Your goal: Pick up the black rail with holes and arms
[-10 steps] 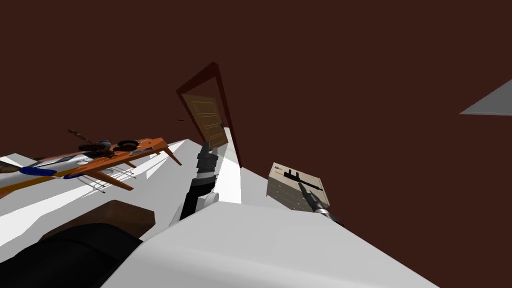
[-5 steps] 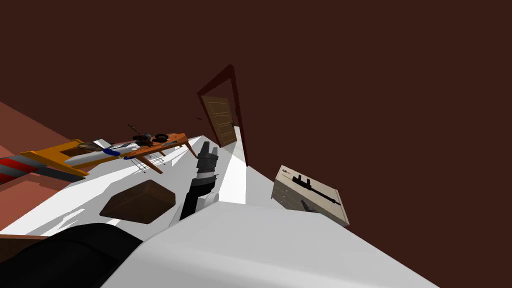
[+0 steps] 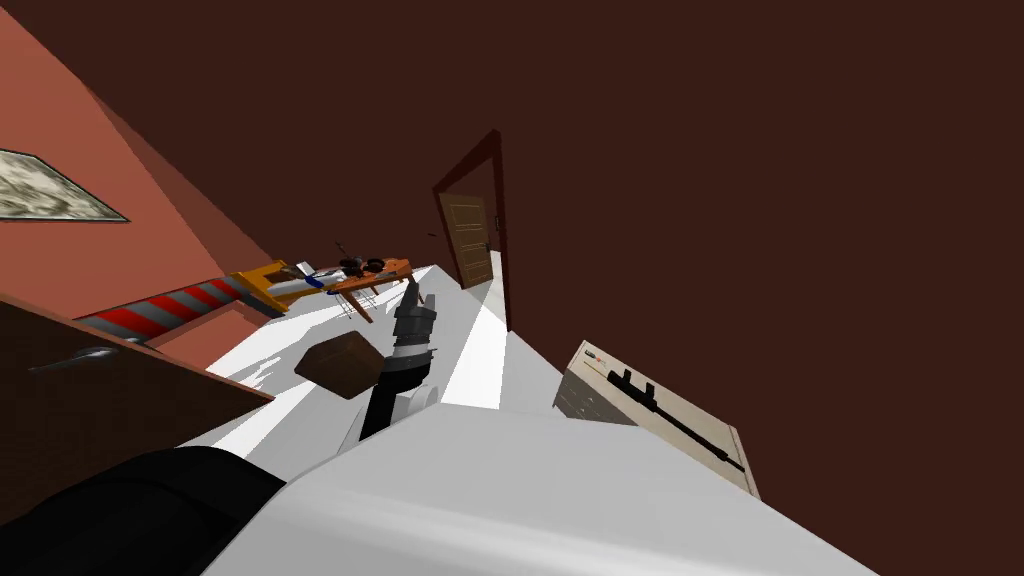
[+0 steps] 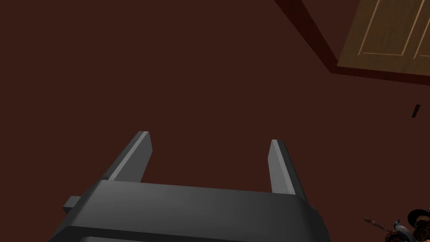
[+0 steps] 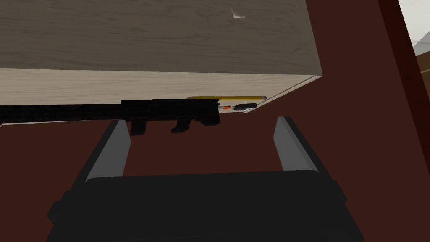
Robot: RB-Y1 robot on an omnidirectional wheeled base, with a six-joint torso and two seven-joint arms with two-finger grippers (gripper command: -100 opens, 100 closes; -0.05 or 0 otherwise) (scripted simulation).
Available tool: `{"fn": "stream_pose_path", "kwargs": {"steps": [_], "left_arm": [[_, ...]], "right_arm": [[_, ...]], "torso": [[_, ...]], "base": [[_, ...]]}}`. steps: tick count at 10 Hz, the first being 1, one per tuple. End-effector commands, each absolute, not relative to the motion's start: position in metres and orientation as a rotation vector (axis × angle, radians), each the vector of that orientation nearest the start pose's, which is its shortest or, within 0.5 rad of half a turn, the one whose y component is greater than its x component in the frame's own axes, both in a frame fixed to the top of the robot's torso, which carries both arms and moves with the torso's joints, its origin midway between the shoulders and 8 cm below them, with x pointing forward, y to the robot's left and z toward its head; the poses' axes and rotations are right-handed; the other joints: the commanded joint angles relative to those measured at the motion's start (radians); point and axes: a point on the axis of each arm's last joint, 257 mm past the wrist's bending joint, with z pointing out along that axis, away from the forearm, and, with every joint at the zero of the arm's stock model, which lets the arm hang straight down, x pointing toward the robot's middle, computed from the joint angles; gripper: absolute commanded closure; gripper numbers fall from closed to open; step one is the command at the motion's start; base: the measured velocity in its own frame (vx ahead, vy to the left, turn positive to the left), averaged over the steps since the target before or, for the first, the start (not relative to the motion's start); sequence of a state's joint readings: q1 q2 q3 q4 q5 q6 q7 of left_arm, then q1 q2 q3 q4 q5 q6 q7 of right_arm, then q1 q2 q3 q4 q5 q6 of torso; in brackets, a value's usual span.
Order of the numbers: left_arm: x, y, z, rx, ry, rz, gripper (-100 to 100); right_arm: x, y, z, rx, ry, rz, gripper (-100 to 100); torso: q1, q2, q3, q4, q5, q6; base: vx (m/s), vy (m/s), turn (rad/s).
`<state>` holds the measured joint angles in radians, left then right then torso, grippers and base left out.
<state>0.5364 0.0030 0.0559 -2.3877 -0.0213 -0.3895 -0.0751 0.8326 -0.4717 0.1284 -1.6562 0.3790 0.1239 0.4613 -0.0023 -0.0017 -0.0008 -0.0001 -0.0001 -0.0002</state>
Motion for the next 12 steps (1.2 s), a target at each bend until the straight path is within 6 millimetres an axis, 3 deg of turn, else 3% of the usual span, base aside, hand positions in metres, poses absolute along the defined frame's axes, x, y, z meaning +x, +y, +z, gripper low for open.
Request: {"fn": "stream_pose_path", "kwargs": {"steps": [1,2,3,8,9,12], "left_arm": [[0.335,0.297,0.041,-0.634,0.666,-1.141,0],[0.335,0.297,0.041,-0.634,0.666,-1.14,0],[0.335,0.297,0.041,-0.634,0.666,-1.14,0],[0.335,0.297,0.041,-0.634,0.667,-1.14,0],[0.335,0.297,0.041,-0.634,0.667,-1.14,0],[0.335,0.297,0.041,-0.634,0.667,-1.14,0]], "right_arm": [[0.1,-0.422,-0.513,0.49,2.463,-0.155,-100],[0.073,-0.435,-0.521,0.454,2.528,-0.216,-100],[0.072,-0.436,-0.522,0.455,2.53,-0.217,-100],[-0.046,-0.498,-0.538,0.275,2.784,-0.463,-100],[-0.046,-0.498,-0.538,0.275,2.784,-0.463,-100],[-0.09,-0.522,-0.536,0.192,2.876,-0.54,-100]], "torso": [[0.0,0.0,0.0,0.0,0.0,0.0],[-0.001,-0.001,0.0,0.0,0.0,0.0],[-0.002,-0.002,-0.001,0.0,0.0,0.0],[-0.005,-0.004,-0.002,-0.001,-0.001,0.001],[-0.005,-0.004,-0.002,-0.001,-0.001,0.001],[-0.004,-0.002,-0.001,0.0,-0.001,0.001]], "base": [[0.045,-0.034,0.484],[0.064,-0.045,0.444],[0.054,-0.034,0.111],[0.062,-0.071,0.421],[0.037,-0.073,0.117],[0.042,-0.084,0.334]]}}
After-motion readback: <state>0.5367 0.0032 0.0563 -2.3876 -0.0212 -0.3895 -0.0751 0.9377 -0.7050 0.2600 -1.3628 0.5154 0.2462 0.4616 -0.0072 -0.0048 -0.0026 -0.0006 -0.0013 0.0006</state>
